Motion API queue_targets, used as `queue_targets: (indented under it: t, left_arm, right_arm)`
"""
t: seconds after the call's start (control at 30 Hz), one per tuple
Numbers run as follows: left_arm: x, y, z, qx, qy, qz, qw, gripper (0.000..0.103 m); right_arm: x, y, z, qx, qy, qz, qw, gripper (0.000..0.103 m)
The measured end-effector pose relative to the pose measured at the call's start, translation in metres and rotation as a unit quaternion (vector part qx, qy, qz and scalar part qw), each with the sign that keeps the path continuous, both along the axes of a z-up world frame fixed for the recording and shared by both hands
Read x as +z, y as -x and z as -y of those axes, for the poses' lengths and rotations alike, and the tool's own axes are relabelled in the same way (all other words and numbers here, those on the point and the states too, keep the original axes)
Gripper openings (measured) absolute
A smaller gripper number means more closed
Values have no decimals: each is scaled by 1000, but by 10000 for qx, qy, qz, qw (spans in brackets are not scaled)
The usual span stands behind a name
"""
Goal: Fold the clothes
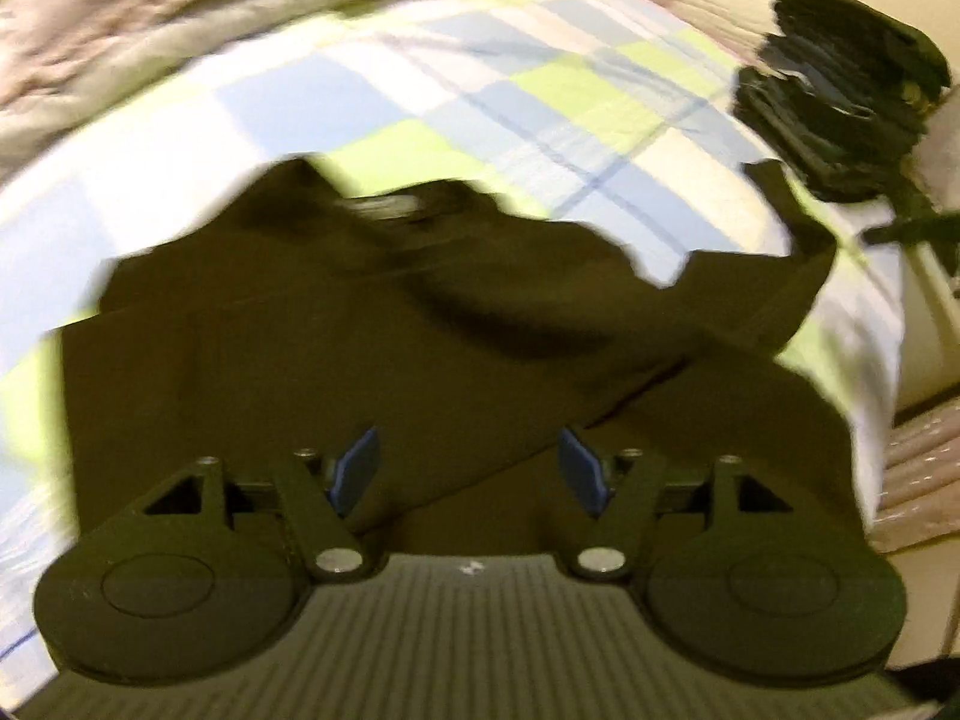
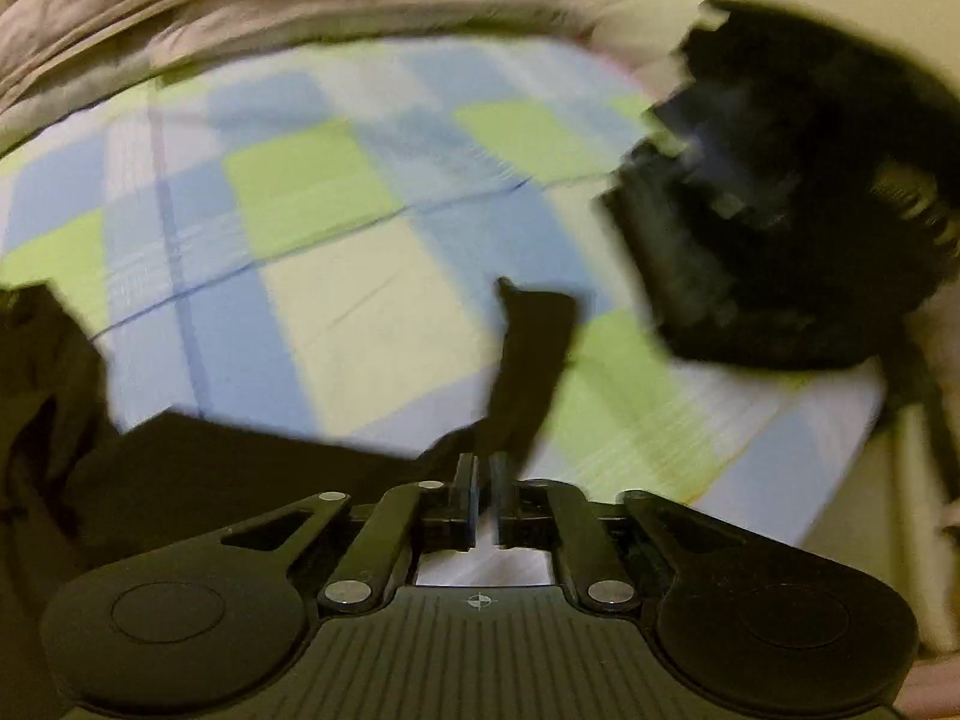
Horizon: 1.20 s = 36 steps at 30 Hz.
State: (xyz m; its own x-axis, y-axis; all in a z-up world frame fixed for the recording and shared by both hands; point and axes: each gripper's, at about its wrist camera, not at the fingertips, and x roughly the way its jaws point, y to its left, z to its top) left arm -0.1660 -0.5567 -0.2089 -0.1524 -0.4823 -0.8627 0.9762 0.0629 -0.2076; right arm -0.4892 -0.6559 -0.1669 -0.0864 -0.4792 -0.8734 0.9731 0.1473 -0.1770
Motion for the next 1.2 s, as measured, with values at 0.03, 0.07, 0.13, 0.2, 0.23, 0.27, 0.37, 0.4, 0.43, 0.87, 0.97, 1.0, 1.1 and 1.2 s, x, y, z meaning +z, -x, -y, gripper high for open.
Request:
queue_targets:
  t: [0.03,0.07,0.13,0.2,0.23,0.27,0.37,0.4,0.43,0.87,0.97,1.0,1.1,1.2]
  left_arm:
    - [-8,12,13,-31,9,-91,10000,63]
    - [-15,24,25,-62,19,-182,9998,63]
    - [-30,47,48,-101,35,-335,9994,63]
    - [-45,61,64,-50,-65,-300,9995,60]
    - [-52,66,71,-56,-150,-246,9996,50]
    - [-56,68,73,-112,-238,-143,9996,36]
    - [-41,53,56,-90,-215,118,9997,0]
    - [-29,39,44,58,-161,255,9995,0]
    - [-17,25,32,206,-107,392,9990,0]
    - [102,-193,-161,3237,-340,2501,9119,0]
    - [131,-243,-213,4088,-531,3318,8485,0]
    - [138,-257,-226,4400,-631,3626,8191,3]
    - [148,-280,-246,4954,-727,4073,7638,45]
    - [129,-274,-229,4514,-510,3747,8082,56]
  right_arm:
    - [-8,-2,-4,56,-80,144,9998,54]
    - [-16,-4,-7,149,-145,300,9993,59]
    - [-30,-14,-12,401,-295,562,9972,59]
    - [-41,-21,-15,627,-404,731,9945,59]
    - [-46,-24,-16,722,-451,792,9932,59]
    - [-50,-26,-16,798,-504,851,9919,59]
    - [-55,-28,-14,963,-660,1015,9880,59]
    - [-54,-29,-14,1022,-699,1063,9866,59]
    - [-53,-31,-14,1092,-724,1112,9851,59]
    - [-48,-117,10,2177,-689,1766,9574,60]
    - [-49,-126,9,2368,-652,1695,9544,59]
    - [-50,-128,10,2368,-673,1664,9548,60]
    - [-55,-134,14,2289,-750,1598,9573,60]
    - [-56,-146,23,2271,-667,1661,9573,60]
